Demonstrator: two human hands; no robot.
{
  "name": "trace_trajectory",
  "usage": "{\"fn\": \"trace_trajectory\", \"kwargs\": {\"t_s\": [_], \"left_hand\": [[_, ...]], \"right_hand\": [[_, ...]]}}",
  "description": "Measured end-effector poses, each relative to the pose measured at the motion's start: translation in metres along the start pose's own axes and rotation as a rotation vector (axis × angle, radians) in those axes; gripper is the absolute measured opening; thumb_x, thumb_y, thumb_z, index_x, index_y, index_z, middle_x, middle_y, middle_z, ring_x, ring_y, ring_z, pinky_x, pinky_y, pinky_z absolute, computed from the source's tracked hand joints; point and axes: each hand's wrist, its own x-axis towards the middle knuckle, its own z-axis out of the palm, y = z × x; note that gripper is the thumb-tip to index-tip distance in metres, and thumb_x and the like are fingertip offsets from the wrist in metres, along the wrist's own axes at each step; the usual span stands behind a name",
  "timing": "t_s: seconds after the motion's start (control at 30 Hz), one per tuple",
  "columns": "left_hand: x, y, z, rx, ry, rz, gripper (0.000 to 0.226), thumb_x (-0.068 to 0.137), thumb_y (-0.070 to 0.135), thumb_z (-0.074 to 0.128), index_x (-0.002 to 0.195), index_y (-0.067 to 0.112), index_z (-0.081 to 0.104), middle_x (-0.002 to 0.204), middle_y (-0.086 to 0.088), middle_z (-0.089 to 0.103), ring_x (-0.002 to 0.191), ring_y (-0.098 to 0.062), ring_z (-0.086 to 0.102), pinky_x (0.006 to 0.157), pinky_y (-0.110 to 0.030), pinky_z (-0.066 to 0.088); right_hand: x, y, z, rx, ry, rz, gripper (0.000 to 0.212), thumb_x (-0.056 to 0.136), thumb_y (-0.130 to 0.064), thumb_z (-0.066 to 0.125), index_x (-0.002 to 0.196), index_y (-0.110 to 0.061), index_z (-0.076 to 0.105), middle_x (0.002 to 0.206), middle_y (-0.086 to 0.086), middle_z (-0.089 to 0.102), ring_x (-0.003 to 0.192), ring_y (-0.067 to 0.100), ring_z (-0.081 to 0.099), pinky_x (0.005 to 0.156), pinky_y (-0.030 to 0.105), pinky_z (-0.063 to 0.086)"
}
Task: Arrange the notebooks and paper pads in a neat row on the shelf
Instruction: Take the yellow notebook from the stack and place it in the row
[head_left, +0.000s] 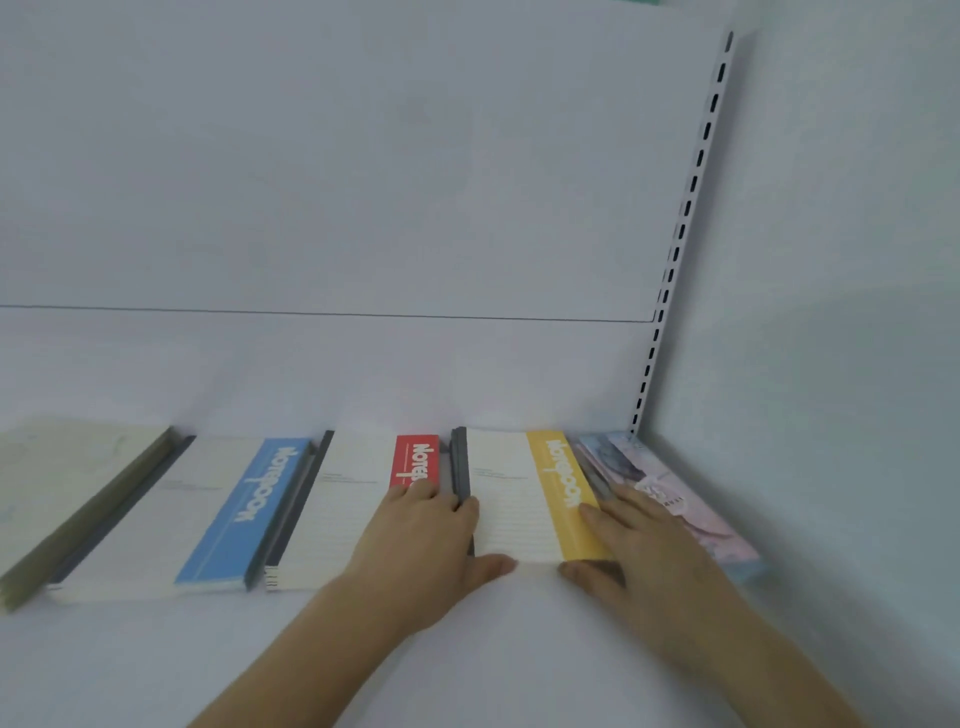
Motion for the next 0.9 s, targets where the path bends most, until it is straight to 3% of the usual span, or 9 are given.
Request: {"fn": "trace_trajectory", "kwargs": {"t_s": [0.2, 0.3, 0.5, 0.67, 0.77, 0.83, 0.9], "left_hand": [[0.008, -0.002, -0.002, -0.051, -0.041, -0.021, 0.058, 0.087, 0.078, 0.036, 0.096, 0.025, 0.054, 0.102, 0.001, 0.063, 0.104, -0.022, 0.051, 0.097, -0.035, 0.035], [0.011, -0.003, -0.006, -0.072, -0.054, -0.026, 0.056, 0.085, 0.079, 0.040, 0.086, 0.024, 0.048, 0.094, 0.000, 0.059, 0.093, -0.022, 0.052, 0.085, -0.034, 0.036], [0.012, -0.005, -0.006, -0.131, -0.101, 0.002, 0.048, 0.087, 0.071, 0.048, 0.093, 0.024, 0.047, 0.095, 0.001, 0.056, 0.086, -0.019, 0.046, 0.082, -0.033, 0.040], [0.015, -0.001, -0.011, -0.200, -0.183, -0.069, 0.049, 0.084, 0.069, 0.057, 0.096, 0.022, 0.052, 0.096, -0.001, 0.057, 0.091, -0.022, 0.055, 0.082, -0.038, 0.050], [0.012, 0.002, -0.012, -0.128, -0.140, -0.074, 0.048, 0.085, 0.069, 0.054, 0.096, 0.023, 0.050, 0.098, 0.000, 0.057, 0.094, -0.022, 0.052, 0.081, -0.034, 0.043], [0.009, 0.005, -0.013, -0.073, -0.085, -0.062, 0.051, 0.086, 0.071, 0.050, 0.100, 0.023, 0.052, 0.105, 0.001, 0.058, 0.104, -0.022, 0.051, 0.090, -0.035, 0.037], [0.005, 0.007, -0.015, -0.077, -0.026, -0.067, 0.065, 0.083, 0.077, 0.045, 0.117, 0.023, 0.056, 0.118, 0.005, 0.057, 0.117, -0.020, 0.046, 0.102, -0.036, 0.035]], "right_hand": [[0.014, 0.013, -0.005, -0.009, -0.115, -0.058, 0.092, 0.071, -0.087, 0.017, 0.134, -0.028, 0.048, 0.137, -0.010, 0.049, 0.137, 0.018, 0.029, 0.114, 0.032, 0.022], [0.021, 0.014, -0.010, -0.006, -0.175, -0.074, 0.077, 0.077, -0.081, 0.035, 0.131, -0.028, 0.050, 0.129, -0.010, 0.053, 0.131, 0.016, 0.034, 0.111, 0.029, 0.025], [0.032, 0.016, -0.022, 0.082, -0.265, -0.017, 0.071, 0.071, -0.076, 0.057, 0.123, -0.027, 0.055, 0.110, -0.005, 0.049, 0.114, 0.015, 0.043, 0.097, 0.031, 0.039], [0.036, 0.016, -0.024, 0.069, -0.296, -0.031, 0.063, 0.072, -0.076, 0.057, 0.114, -0.029, 0.057, 0.102, -0.006, 0.048, 0.109, 0.017, 0.045, 0.091, 0.033, 0.041], [0.035, 0.018, -0.024, 0.048, -0.290, -0.044, 0.076, 0.073, -0.077, 0.054, 0.132, -0.031, 0.049, 0.116, -0.002, 0.051, 0.121, 0.018, 0.040, 0.101, 0.032, 0.036], [0.032, 0.021, -0.021, 0.014, -0.251, -0.076, 0.082, 0.072, -0.082, 0.048, 0.136, -0.031, 0.046, 0.121, -0.004, 0.050, 0.126, 0.017, 0.036, 0.106, 0.031, 0.031], [0.029, 0.022, -0.019, -0.002, -0.185, -0.110, 0.089, 0.068, -0.089, 0.036, 0.135, -0.033, 0.047, 0.128, -0.009, 0.046, 0.132, 0.016, 0.030, 0.111, 0.033, 0.026]]}}
